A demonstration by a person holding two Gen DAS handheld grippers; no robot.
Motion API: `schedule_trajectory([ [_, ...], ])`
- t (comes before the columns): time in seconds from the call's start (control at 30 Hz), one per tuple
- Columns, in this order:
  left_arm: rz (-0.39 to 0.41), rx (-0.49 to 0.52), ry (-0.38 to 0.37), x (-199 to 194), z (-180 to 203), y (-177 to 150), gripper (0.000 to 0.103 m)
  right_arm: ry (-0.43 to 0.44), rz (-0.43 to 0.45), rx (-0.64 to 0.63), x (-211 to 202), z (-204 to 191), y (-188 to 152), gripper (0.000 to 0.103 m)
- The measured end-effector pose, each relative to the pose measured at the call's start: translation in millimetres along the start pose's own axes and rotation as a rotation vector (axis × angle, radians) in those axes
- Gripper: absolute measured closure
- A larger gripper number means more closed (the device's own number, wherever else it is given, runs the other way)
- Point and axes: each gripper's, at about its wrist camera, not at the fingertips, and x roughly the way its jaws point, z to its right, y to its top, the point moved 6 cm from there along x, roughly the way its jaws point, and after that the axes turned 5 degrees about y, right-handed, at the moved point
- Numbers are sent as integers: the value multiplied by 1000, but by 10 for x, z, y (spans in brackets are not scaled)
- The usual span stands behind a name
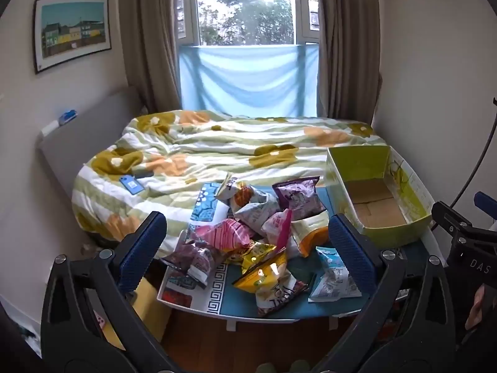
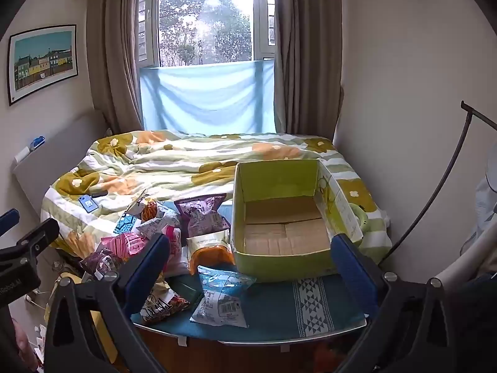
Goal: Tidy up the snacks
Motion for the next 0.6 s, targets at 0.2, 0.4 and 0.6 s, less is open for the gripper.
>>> schedule_trajectory([
  [0.2, 31, -22, -11, -44, -1, 14, 0, 12, -3, 5, -2, -4, -3, 0],
  [0.4, 22, -24, -18, -52, -45, 28, 0, 7, -9, 10, 15, 3, 11, 0],
  [0.6, 21, -23, -13, -60, -40, 29, 0, 6, -8, 8, 17, 13, -3, 0],
])
